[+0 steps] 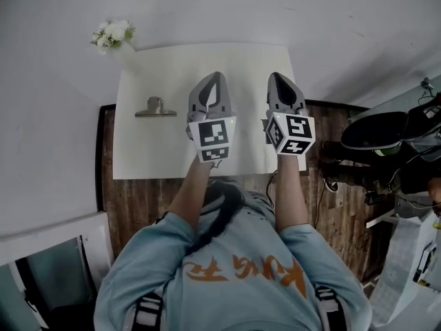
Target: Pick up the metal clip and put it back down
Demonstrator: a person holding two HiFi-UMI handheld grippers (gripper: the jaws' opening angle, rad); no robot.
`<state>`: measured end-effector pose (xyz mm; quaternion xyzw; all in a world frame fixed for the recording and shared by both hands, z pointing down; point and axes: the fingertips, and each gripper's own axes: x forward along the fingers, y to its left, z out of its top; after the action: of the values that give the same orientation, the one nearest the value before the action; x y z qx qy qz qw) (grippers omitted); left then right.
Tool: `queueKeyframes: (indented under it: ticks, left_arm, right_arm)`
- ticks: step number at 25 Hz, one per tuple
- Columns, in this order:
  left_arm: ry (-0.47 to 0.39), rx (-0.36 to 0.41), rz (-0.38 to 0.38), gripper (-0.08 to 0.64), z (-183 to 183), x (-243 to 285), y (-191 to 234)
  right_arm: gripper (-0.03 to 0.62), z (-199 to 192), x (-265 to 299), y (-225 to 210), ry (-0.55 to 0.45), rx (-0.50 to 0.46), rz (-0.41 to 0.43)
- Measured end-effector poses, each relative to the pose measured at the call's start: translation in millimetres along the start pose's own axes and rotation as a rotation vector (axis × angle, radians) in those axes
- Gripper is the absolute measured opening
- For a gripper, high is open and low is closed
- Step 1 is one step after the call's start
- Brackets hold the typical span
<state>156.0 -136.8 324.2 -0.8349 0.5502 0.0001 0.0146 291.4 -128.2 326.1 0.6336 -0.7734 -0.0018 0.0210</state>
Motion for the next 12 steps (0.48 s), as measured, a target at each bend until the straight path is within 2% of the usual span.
queueKeyframes:
  ticks: [5,12]
  left_arm:
    - [-0.012,-0.001,-0.018,0.017,5,10,-12]
    - [-0.006,0.024,-0.032,0.017,5,17,-20]
  right_arm:
    - [0.003,9,3,-7,-0.017,-0.017,0.012]
    - [0.003,2,4,-14,-0.013,-0.001,0.019]
